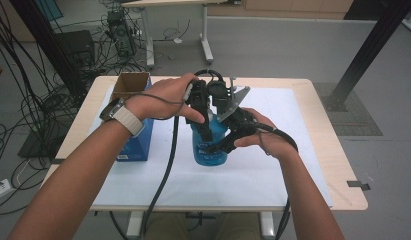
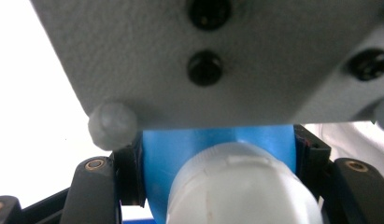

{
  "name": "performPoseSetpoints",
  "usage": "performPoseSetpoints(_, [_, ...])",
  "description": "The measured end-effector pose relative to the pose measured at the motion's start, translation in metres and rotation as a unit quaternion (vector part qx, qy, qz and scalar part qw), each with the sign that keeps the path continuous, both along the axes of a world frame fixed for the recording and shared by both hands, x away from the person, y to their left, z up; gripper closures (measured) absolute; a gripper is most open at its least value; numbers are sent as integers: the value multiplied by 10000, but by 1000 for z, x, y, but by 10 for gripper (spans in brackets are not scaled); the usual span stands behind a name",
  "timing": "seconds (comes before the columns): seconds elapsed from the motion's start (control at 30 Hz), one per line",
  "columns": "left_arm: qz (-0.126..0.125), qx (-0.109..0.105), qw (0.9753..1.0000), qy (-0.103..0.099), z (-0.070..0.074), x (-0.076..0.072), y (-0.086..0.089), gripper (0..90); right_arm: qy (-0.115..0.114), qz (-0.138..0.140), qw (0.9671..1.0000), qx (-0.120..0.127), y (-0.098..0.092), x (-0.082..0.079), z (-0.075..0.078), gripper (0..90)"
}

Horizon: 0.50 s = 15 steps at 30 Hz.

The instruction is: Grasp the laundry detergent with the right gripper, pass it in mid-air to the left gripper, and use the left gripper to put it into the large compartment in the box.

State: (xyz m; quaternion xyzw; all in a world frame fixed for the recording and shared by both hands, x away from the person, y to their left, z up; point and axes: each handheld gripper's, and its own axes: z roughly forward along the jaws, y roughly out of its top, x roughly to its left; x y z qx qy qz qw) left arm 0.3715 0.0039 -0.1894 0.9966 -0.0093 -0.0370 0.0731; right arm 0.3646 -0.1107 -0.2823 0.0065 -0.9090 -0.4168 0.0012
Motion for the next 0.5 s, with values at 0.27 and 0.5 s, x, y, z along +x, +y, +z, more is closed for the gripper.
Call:
performPoseSetpoints(0.27, [16,-15,10000,2,1,-1,0,378,-16,4,10000,8,-1,-1,1,433])
performPoseSetpoints(0.5, [4,-31,10000,-7,2,-2,-2,378,-21,7,10000,-10,-2,-2,2,433])
